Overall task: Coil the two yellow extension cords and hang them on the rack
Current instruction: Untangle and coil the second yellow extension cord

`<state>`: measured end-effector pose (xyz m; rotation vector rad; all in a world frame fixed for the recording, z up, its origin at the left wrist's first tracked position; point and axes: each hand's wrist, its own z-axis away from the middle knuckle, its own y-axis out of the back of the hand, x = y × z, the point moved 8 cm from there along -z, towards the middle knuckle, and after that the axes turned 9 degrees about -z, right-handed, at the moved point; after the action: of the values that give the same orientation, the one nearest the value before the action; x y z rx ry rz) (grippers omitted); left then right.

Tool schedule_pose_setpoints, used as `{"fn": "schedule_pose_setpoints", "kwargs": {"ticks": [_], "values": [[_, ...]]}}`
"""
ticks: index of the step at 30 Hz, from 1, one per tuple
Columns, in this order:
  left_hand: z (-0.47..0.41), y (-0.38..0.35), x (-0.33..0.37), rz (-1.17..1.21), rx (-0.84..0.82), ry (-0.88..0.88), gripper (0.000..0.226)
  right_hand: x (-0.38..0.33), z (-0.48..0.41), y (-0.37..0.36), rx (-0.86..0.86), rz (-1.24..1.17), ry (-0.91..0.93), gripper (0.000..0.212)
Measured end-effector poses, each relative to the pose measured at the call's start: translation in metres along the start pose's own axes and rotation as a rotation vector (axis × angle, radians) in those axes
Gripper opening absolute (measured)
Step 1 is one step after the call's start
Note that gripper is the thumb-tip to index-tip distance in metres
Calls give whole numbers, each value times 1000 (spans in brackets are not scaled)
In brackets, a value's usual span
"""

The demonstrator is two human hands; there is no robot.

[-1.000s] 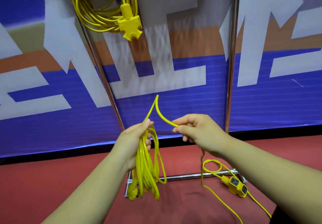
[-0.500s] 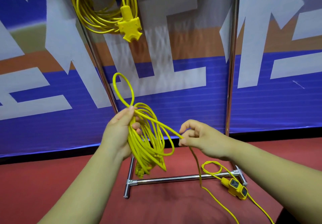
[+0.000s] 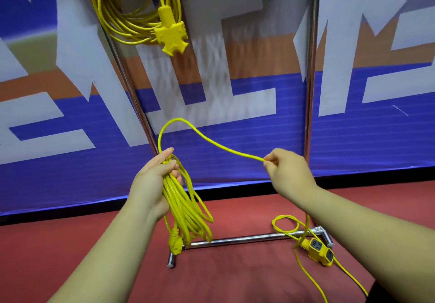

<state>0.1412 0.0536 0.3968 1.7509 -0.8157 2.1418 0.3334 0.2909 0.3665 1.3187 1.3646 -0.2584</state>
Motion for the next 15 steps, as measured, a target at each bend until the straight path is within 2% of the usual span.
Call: {"fn": "schedule_pose_setpoints", "kwargs": {"ticks": [4, 6, 9, 12, 15], "values": [[5, -3, 12, 55, -34, -73, 38, 3, 7, -31, -281, 534, 55, 14], [7, -3, 18, 87, -49, -106, 38, 2, 18, -50, -439, 652, 111, 17], [8, -2, 23, 103, -43, -149, 37, -12, 35, -66, -648, 637, 219, 14], [8, 1, 25, 82, -24, -176, 35, -38, 51, -63, -804, 523, 294, 16], [8, 1, 21, 14, -20, -188, 33, -63, 63, -53, -871, 385, 366, 32]]}}
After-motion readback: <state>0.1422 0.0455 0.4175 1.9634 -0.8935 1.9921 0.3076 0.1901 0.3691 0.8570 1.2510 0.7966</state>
